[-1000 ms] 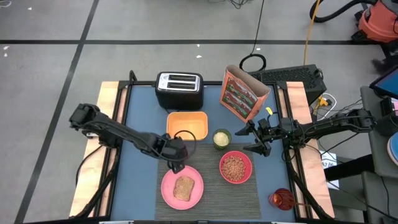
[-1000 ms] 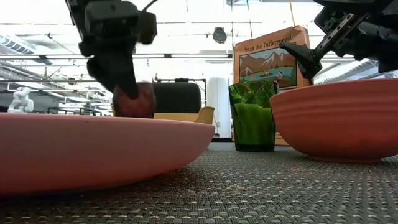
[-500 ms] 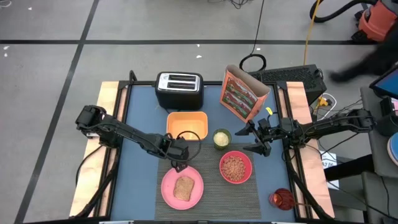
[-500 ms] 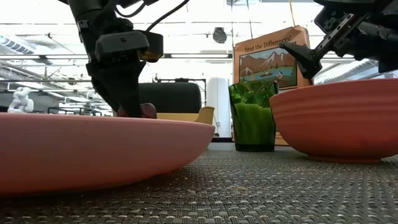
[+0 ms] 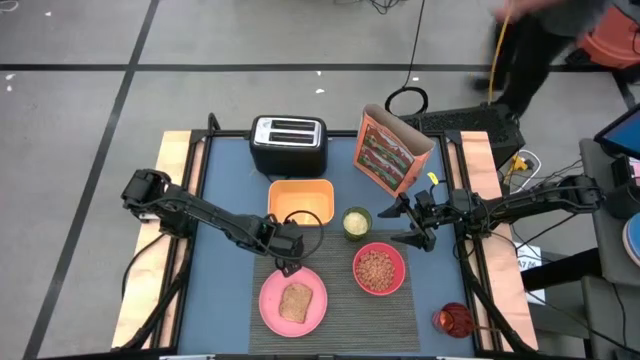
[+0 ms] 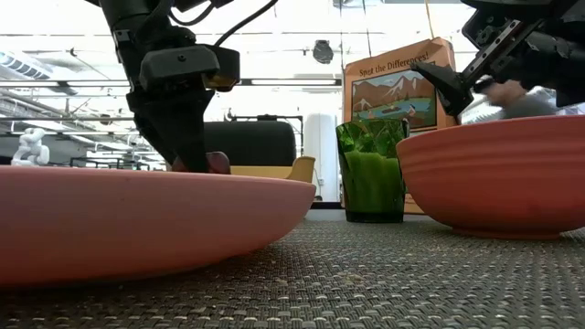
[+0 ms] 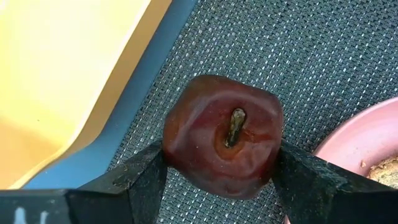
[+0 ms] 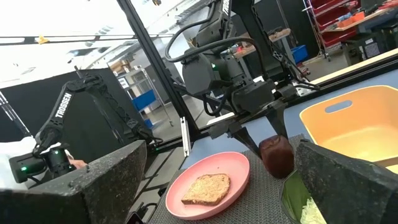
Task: Arrange a breakfast setting
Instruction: Put the red apple on the gray table mat to the top of the pink plate
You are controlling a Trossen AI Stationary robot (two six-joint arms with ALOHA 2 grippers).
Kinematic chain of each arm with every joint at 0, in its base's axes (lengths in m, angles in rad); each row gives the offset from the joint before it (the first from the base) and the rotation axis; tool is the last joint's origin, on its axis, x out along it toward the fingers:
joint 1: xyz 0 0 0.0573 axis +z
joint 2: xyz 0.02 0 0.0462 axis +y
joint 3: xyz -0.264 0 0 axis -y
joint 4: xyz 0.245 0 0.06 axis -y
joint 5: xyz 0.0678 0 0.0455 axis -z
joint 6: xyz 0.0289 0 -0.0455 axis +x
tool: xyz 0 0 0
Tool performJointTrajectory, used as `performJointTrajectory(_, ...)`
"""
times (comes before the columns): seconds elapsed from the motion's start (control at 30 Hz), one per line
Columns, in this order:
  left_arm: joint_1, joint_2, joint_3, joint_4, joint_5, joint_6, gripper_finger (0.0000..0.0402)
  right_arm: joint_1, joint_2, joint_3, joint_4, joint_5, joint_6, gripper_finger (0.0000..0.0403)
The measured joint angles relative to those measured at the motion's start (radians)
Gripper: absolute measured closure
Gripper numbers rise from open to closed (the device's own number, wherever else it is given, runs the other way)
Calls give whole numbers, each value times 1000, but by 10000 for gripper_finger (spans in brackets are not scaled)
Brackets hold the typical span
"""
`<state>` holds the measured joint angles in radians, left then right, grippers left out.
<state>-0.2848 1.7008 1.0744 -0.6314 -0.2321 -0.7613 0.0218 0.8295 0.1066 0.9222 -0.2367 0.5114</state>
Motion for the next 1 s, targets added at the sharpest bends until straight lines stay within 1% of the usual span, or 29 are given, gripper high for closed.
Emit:
performJointTrajectory(0.13, 0, 0, 0, 0, 2, -1, 126, 0, 0, 0, 0, 0, 0, 3)
performJointTrajectory(0.37, 0, 4, -3, -3, 7, -1, 61, 0, 0, 0, 0, 0, 0, 3)
performJointTrajectory(0.57, 0, 3, -3, -2, 7, -2, 24, 0, 0, 0, 0, 0, 0, 3)
performJointTrajectory(0.67, 0, 3, -3, -2, 7, -4, 16, 0, 0, 0, 0, 0, 0, 3)
performJointTrajectory(0.87, 0, 2, -3, -2, 7, -8, 14, 0, 0, 0, 0, 0, 0, 3)
performJointTrajectory(1.0, 0, 0, -3, -2, 28, -8, 14, 0, 0, 0, 0, 0, 0, 3)
